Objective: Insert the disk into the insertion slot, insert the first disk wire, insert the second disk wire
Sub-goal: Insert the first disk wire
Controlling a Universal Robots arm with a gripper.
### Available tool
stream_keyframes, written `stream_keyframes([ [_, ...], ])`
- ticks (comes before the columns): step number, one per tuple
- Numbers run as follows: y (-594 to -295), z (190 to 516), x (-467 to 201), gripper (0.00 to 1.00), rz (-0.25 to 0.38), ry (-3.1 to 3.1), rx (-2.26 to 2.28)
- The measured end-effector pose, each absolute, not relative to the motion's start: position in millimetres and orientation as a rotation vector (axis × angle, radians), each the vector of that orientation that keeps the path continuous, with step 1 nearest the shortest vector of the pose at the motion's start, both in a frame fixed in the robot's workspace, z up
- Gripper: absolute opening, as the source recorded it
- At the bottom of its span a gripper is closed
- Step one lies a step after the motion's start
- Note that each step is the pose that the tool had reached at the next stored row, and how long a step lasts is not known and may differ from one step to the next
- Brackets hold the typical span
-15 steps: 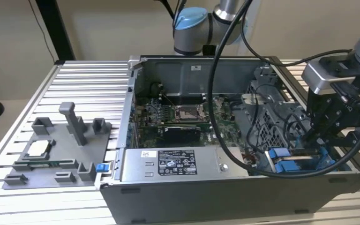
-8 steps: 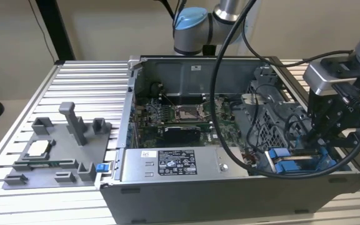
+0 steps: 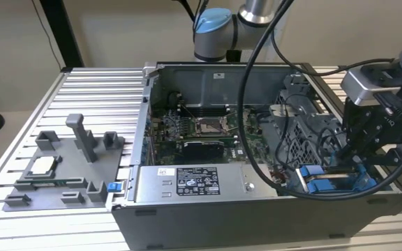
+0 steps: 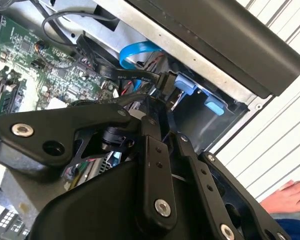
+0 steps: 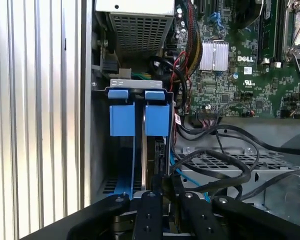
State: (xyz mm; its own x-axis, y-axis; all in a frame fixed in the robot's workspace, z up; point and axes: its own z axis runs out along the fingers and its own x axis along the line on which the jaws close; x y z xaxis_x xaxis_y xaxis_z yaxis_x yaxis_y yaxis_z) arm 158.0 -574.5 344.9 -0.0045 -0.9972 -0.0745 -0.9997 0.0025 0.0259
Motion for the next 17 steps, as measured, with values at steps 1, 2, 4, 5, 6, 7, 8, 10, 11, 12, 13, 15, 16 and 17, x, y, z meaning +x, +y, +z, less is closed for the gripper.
stream_keyframes([
  [1,-574.5,344.9,158.0,0.0,0.119,2.203,-2.195],
  [2,-574.5,344.8,158.0,0.0,0.129,2.208,-2.199],
  [4,-574.5,344.8,158.0,0.0,0.153,2.219,-2.208],
  [5,-574.5,344.9,158.0,0.0,0.161,2.223,-2.211],
  [6,-574.5,344.9,157.9,0.0,0.163,2.223,-2.212],
  [7,-574.5,344.9,157.9,0.0,0.163,2.223,-2.211],
  [8,-574.5,344.9,158.0,0.0,0.165,2.224,-2.212],
  [10,-574.5,344.7,158.0,0.0,0.165,2.224,-2.213],
  [11,-574.5,344.7,158.0,0.0,0.165,2.224,-2.213],
  [12,-574.5,344.7,158.0,0.0,0.165,2.225,-2.213],
  [13,-574.5,344.7,158.0,0.0,0.165,2.225,-2.213],
  [15,-574.5,344.7,158.0,0.0,0.165,2.225,-2.213],
  [16,-574.5,344.7,158.0,0.0,0.165,2.225,-2.213],
  [17,-574.5,344.6,158.0,0.0,0.165,2.224,-2.213],
])
